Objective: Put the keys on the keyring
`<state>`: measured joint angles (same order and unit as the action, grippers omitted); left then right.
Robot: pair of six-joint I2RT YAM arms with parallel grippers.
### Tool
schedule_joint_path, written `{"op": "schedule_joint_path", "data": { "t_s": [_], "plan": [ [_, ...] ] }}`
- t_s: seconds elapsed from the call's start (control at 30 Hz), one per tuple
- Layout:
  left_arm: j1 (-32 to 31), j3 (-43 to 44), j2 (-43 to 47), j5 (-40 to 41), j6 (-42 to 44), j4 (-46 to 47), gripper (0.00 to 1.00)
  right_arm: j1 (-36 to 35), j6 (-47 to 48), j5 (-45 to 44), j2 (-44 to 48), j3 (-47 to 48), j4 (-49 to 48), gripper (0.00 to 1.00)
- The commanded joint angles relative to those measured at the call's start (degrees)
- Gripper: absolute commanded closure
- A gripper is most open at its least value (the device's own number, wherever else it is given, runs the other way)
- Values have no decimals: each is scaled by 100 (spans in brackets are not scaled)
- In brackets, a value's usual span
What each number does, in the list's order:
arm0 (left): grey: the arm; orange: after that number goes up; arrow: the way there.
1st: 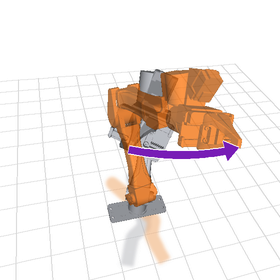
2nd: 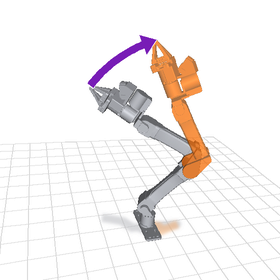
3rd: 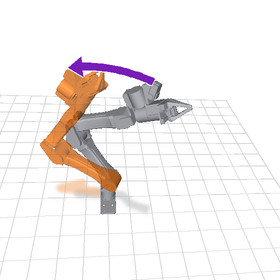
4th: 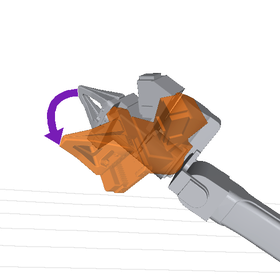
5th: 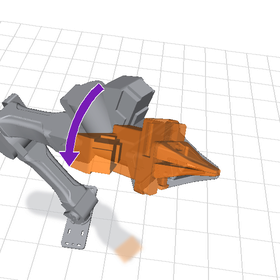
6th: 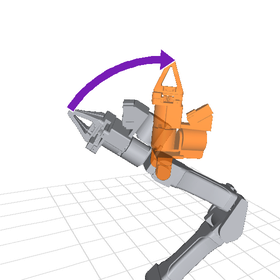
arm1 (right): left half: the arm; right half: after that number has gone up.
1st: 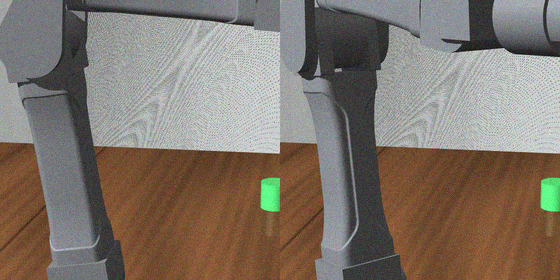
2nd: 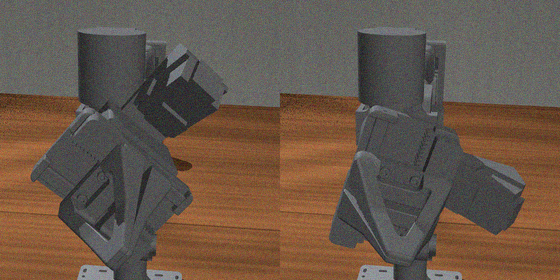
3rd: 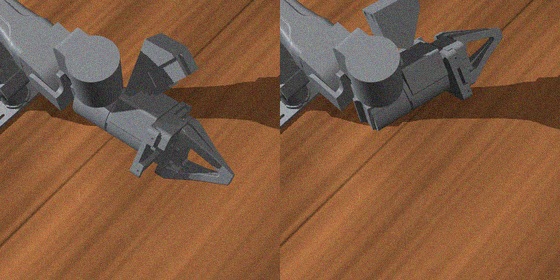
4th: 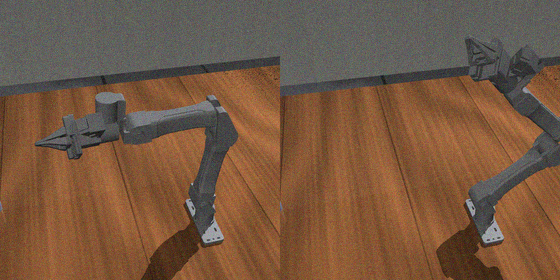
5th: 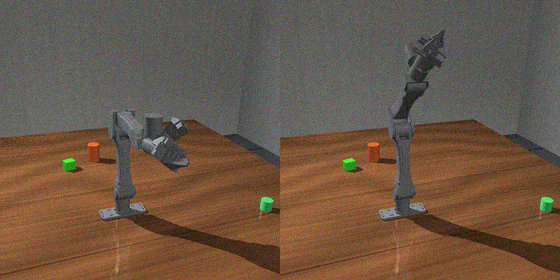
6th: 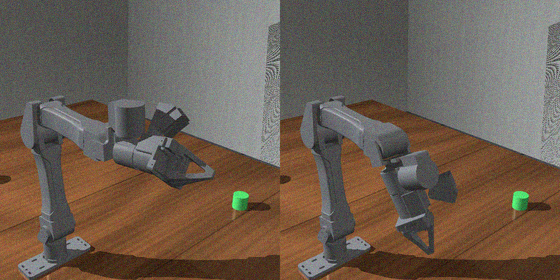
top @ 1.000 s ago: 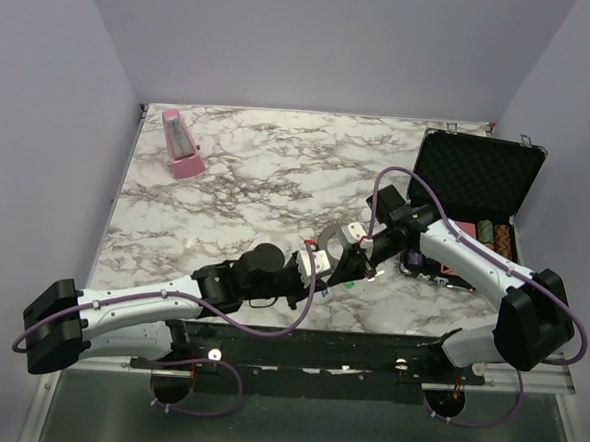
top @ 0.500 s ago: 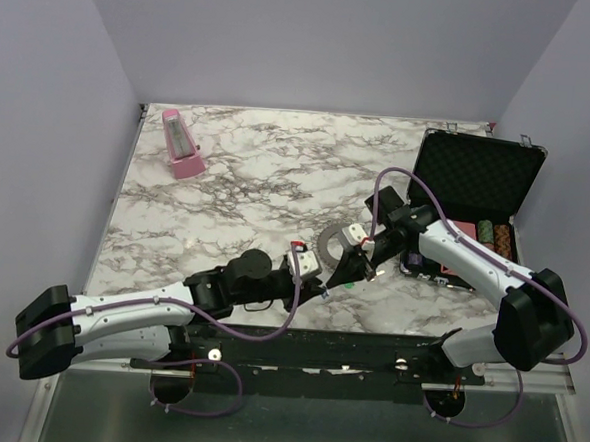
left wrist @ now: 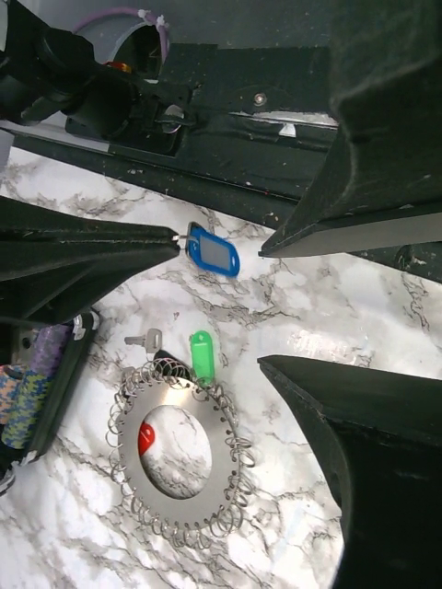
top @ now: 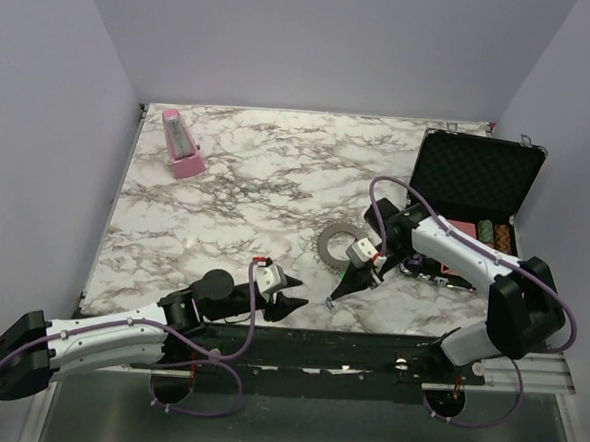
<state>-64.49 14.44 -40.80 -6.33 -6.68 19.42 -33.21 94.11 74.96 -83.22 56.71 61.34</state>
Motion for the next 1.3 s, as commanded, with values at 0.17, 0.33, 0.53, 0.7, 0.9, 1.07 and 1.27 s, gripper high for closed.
{"op": "schedule_joint_path", "data": {
  "t_s": [0.17,0.33,0.53,0.7,0.9,1.07,1.27],
  "plan": [
    [-2,-459,573,-518,852,783,46,-150,3860,450,-362,288,2005,100],
    [-81,-433,398,-694,1072,905,48,-177,4072,178,-72,376,2005,100],
    [-257,-161,-296,-589,1362,1090,49,-177,4063,54,-54,385,2013,99],
    [-362,32,-771,-492,1459,1450,52,-159,3976,177,-133,411,2022,99],
    [-468,51,-1062,-291,1310,1837,61,-168,3221,589,-414,569,1917,99],
    [-486,-46,-1159,-211,1186,1995,67,-142,1921,862,-335,456,1285,99],
    [-494,-186,-1115,-70,1072,2179,71,-37,1225,1055,-283,297,845,99]
  ]
}}
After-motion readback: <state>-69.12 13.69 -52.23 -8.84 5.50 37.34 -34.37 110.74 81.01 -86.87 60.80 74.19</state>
